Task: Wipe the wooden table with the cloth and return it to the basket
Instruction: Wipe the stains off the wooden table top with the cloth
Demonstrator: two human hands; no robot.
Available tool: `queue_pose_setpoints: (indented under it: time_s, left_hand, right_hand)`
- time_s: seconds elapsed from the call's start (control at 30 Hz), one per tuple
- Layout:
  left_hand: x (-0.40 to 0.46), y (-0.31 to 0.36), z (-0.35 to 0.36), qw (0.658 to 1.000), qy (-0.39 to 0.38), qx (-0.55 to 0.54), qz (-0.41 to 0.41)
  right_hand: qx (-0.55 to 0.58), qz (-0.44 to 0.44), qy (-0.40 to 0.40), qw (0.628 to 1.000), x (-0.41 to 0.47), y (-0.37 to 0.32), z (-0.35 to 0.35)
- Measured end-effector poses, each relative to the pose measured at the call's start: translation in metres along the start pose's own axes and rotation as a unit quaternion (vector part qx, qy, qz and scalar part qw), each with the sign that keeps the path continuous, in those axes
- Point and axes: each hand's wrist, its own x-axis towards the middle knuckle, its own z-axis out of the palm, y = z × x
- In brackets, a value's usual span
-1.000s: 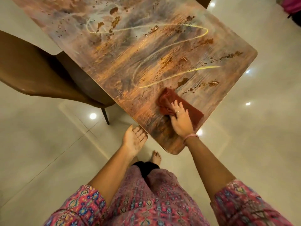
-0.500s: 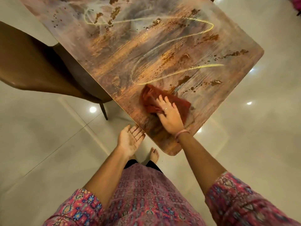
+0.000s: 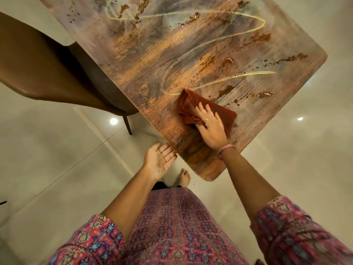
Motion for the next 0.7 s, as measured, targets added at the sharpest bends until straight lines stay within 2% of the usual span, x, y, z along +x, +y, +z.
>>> queue_pose_setpoints:
  time_s: [0.13, 0.27, 0.43, 0.57, 0.7]
  left_hand:
    - [-0.001, 0.004, -0.003, 1.0, 0.004, -0.029, -0.005]
    - [-0.004, 0.006, -0.007, 0.998, 0.002, -0.025, -0.059]
    - [-0.003, 0.008, -0.006, 0.997, -0.002, -0.076, -0.015]
    - [-0.002, 0.002, -0.004, 0.997, 0.011, -0.076, -0.024]
    - [-0.006, 0.004, -0.007, 0.995, 0.002, -0.104, -0.008]
  right_hand:
    - [-0.004, -0.147, -0.123, 0.981, -0.055, -0.026, 0.038]
    - [0.006, -0.181, -0.179, 0.967, -0.087, -0.013, 0.036]
    - [-0.015, -0.205, -0.181, 0.962, -0.024, -0.044, 0.031]
    - [-0.019, -0.197, -0.152, 0.968, 0.037, -0.08, 0.039]
    - [0.024, -0.164, -0.122, 0.979, 0.001, -0.07, 0.049]
